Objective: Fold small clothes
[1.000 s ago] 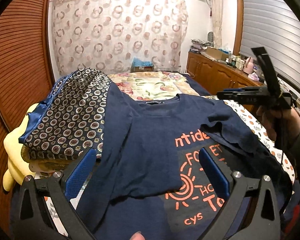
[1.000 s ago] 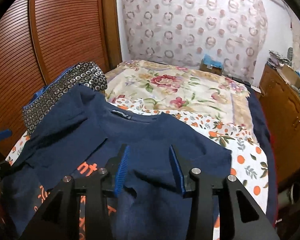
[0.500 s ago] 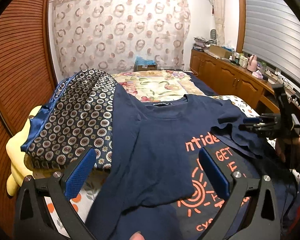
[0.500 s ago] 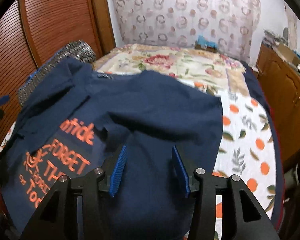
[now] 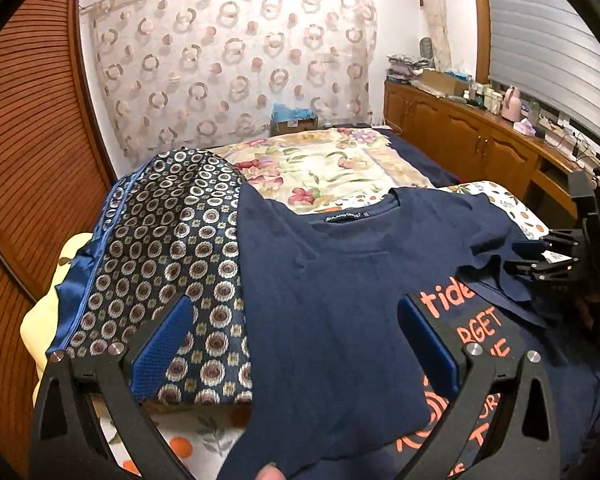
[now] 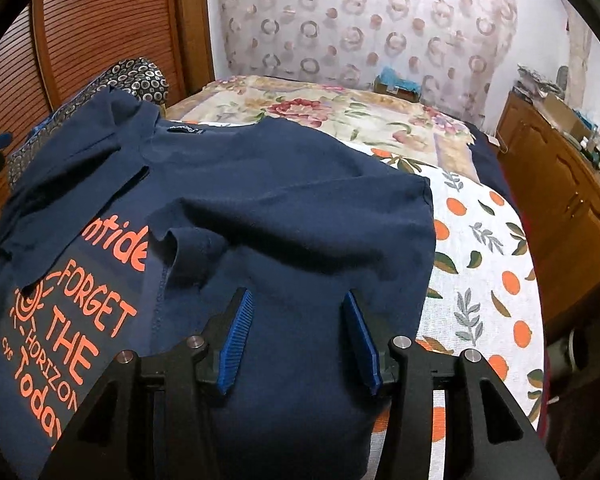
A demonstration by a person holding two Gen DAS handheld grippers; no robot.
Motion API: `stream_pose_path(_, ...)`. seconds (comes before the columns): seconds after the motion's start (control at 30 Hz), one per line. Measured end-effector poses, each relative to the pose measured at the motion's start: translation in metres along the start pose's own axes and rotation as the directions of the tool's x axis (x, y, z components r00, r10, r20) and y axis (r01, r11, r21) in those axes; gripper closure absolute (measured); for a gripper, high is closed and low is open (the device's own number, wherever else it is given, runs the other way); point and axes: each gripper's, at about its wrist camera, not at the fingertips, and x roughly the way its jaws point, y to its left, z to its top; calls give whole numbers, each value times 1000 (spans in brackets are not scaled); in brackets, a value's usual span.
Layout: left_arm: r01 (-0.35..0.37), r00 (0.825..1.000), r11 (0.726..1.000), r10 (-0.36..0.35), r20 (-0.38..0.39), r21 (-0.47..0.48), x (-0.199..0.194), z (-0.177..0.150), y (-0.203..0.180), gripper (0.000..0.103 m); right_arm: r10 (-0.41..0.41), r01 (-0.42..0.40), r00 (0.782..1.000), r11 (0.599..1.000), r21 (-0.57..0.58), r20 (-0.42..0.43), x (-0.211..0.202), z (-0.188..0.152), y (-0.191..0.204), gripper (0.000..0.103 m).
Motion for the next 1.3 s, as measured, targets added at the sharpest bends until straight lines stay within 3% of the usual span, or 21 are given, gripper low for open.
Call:
stream_pose_path(0.1, 20, 999, 1000, -20, -27, 9, 15, 6, 0, 7, -2, 2, 1000, 1000, -3, 1, -1, -2, -1, 52)
stream_pose_path(0.3, 97, 992, 995, -96, -83, 11, 44, 17, -5, 37, -9, 9, 1000, 1000, -7, 2, -1, -2, 0, 52)
stream_pose_path(0.37, 97, 990, 995, -94, -103, 18, 55, 22, -7, 49, -9, 9, 1000, 1000, -7, 2, -1, -2, -1, 52)
stream_pose_path(0.43, 83, 988, 996, -77, -131, 41, 66, 26, -13, 53, -9, 9, 1000, 1000, -6, 2, -1, -2, -1, 52)
stream_pose_path(0.9, -34, 962, 986, 76, -261, 160, 125, 34, -18, 55, -10, 10, 1000, 1000, -6, 1, -1, -2, -1, 51)
stream_pose_path(1.07, -96, 952, 970, 155, -263, 224, 131, 31, -18, 81, -9, 9, 1000, 1000, -6, 2, -1, -2, -1, 51)
stream_pose_path(1.3, -106, 952, 962, 172, -253, 253, 124, 26, -11, 85, -10, 10, 1000, 1000, -6, 1, -1, -2, -1, 51)
